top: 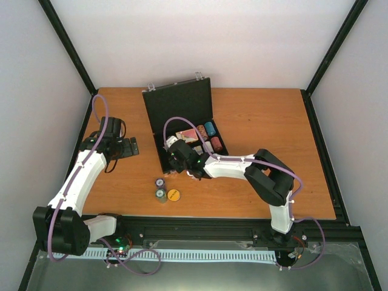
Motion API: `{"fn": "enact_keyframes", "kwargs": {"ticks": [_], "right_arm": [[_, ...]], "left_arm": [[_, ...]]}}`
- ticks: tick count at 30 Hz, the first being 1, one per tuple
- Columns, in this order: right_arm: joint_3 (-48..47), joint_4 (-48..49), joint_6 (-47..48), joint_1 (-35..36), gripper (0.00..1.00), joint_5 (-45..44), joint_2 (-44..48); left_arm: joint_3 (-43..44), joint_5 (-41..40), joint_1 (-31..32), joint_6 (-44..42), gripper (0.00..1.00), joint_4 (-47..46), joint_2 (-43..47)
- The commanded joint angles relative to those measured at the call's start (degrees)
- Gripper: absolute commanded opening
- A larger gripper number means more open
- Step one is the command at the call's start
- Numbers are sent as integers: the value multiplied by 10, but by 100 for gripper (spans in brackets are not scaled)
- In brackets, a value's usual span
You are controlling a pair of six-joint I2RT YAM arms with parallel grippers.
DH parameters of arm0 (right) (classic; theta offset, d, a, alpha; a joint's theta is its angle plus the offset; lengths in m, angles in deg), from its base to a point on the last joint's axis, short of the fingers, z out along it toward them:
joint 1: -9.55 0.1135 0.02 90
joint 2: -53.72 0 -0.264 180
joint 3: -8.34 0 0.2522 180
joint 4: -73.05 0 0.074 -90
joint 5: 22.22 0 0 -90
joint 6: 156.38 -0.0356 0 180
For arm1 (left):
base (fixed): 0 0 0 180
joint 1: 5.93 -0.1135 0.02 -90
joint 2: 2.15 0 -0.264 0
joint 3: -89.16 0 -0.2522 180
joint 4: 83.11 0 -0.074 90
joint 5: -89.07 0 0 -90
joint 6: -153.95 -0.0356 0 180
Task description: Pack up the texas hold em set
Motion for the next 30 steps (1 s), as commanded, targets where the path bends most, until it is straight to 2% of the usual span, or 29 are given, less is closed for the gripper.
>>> {"fn": "enact_keyframes", "kwargs": {"ticks": [1,26,28,30], "right_arm": [[59,-51,-43,-5,3,3,-35],[154,-69,-69,19,4,99,-43],[159,-70,-69,21,11,99,-38],[164,-69,-69,22,29,97,-31]], "left_arm": [[3,5,1,-4,100,-7,-2],[3,0,1,-3,100,-9,-15],[4,-2,0,-3,100,-8,-16],[4,-4,0,-2,100,-9,-17]]}}
